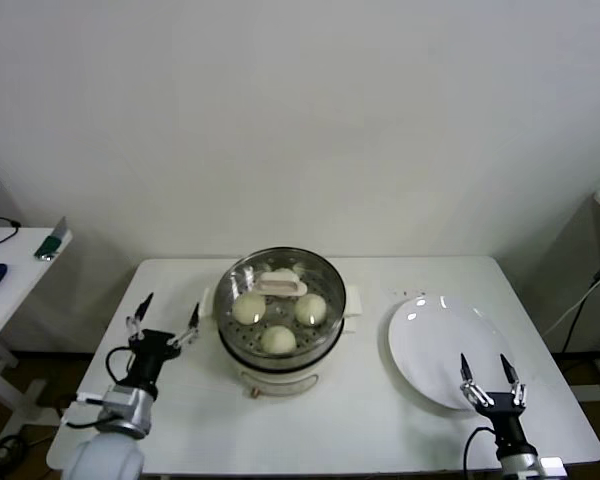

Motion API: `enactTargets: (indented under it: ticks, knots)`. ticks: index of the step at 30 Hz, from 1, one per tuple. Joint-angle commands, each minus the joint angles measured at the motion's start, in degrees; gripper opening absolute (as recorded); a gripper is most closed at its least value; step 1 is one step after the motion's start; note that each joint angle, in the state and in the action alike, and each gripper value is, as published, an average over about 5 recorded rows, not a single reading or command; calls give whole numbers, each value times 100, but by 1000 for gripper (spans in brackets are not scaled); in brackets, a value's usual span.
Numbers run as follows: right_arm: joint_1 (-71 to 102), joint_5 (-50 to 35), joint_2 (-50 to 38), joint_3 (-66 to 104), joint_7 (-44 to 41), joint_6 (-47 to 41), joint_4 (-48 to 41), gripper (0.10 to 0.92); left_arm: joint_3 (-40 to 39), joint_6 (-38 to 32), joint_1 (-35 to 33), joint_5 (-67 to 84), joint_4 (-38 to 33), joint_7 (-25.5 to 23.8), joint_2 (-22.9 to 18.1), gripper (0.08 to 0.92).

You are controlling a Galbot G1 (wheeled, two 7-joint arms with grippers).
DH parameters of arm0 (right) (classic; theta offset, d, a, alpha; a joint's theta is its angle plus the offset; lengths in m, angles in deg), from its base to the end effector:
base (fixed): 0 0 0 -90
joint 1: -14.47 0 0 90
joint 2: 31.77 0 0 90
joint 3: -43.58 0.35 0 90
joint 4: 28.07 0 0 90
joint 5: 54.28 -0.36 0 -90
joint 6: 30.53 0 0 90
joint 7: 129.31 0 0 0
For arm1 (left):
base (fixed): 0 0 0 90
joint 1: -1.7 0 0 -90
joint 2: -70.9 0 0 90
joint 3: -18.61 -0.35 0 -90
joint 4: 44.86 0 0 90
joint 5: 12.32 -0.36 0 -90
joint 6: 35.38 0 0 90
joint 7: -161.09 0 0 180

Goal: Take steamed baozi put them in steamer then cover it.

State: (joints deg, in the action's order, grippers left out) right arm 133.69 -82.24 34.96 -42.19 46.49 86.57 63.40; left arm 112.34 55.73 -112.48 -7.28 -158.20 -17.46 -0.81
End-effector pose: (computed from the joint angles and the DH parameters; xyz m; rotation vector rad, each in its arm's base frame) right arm 0.1655 -0.1590 -0.4393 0.0215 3.1210 0.0693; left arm 0.2230 0.0855 -0.3086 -0.0648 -3.0966 -0.3595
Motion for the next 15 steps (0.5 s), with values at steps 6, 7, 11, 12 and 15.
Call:
enactTargets:
  ticks: [6, 7, 11, 12, 15]
  knots:
    - [8, 84, 21, -54, -5, 37, -60, 823, 317, -1234, 51, 1735, 1602, -217, 241, 823]
    - [11, 84, 21, -54, -9, 41, -61, 823, 307, -1236, 54, 1731, 1621, -217, 241, 823]
    - [16, 84, 22, -51, -24, 55, -57, 823, 274, -1247, 47, 1713, 1631, -221, 235, 823]
    - [15, 85, 23, -49, -26, 57, -55, 823, 266, -1247, 46, 1704, 1627, -222, 233, 823]
    - [16, 91, 26, -47, -32, 55, -46, 823, 246, -1238, 45, 1661, 1617, -230, 225, 823]
